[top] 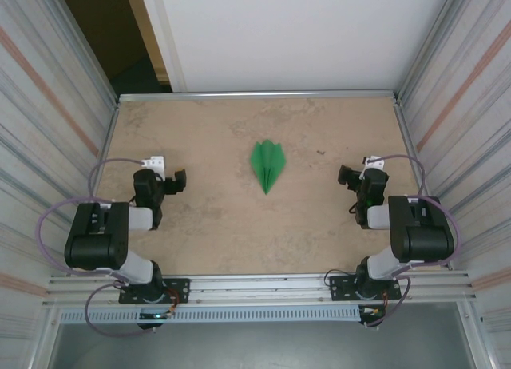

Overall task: Fold a paper plane with a square sheet of paper (pick it up from the middle)
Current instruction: Reset both arms

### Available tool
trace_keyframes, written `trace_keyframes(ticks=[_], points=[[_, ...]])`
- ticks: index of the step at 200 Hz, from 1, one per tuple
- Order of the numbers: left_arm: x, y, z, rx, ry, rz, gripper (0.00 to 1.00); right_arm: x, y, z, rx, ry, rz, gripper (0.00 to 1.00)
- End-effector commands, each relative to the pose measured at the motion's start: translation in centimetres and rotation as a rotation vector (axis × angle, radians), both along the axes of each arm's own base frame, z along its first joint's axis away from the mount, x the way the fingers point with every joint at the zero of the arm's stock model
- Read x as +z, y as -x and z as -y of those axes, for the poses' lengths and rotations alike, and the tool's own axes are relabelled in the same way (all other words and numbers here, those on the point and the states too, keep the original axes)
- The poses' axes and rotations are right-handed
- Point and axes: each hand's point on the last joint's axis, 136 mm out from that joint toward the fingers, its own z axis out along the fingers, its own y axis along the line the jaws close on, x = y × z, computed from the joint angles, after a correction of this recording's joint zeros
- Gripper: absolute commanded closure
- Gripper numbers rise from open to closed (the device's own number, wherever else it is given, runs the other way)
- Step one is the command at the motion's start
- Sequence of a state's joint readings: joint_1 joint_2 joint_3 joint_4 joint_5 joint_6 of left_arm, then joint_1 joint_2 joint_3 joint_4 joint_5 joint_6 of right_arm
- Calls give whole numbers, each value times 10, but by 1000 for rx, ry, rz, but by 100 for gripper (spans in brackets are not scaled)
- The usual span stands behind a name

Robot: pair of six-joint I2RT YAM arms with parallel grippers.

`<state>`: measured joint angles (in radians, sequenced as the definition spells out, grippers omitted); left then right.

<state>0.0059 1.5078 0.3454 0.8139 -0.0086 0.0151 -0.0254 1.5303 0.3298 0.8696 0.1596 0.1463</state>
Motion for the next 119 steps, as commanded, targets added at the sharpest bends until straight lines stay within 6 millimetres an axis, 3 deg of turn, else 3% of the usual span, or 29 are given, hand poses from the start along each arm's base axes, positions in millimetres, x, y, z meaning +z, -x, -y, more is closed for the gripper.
trace_keyframes(ticks=[1, 119], points=[[19, -17, 9, -28, -50, 47, 1, 11, -14, -1, 7, 28, 13, 1], [18, -17, 12, -44, -46, 38, 1, 11, -14, -1, 7, 25, 10, 1]])
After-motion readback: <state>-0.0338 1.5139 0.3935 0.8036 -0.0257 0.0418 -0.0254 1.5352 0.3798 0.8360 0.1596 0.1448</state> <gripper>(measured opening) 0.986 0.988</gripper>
